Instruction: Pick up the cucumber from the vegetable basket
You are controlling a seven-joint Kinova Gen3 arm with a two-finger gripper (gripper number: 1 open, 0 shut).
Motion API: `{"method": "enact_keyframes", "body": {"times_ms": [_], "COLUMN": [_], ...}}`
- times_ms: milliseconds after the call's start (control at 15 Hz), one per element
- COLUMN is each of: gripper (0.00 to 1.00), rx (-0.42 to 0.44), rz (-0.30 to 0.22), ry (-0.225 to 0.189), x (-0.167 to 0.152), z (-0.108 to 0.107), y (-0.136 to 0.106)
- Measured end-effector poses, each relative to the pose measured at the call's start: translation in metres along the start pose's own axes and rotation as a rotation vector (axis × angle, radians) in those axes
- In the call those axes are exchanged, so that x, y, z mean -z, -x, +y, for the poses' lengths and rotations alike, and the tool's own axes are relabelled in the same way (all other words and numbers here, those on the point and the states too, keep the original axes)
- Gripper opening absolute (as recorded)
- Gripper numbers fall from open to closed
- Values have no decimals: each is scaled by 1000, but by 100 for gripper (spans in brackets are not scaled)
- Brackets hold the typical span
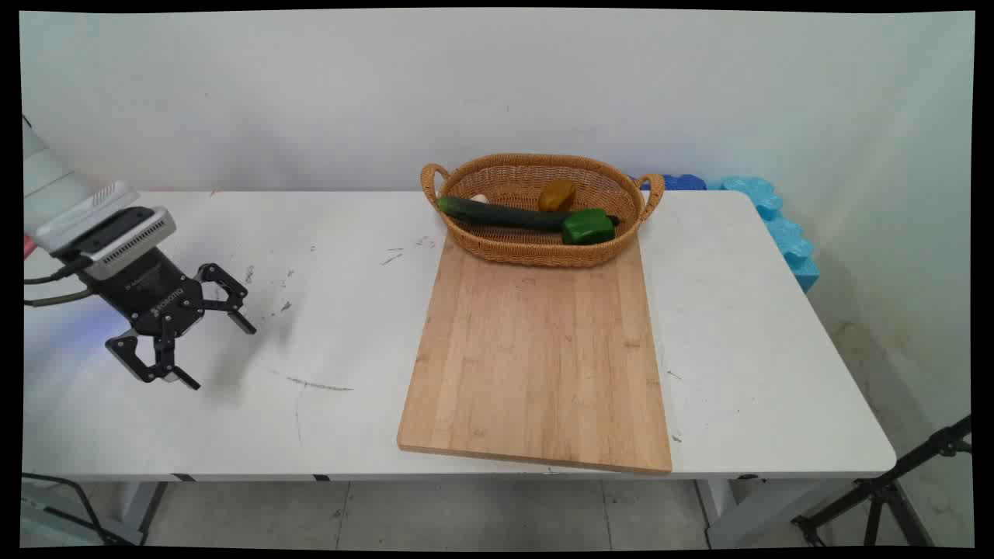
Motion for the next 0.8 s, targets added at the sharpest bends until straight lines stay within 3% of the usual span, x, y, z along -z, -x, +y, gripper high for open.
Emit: {"method": "enact_keyframes", "body": {"times_ms": [333,800], "gripper": [100,100], "rx": [52,153], "rz": [7,12], "ry": [-28,-117], "x": [0,-3], "z": [-8,-45], "y": [-13,-54]}}
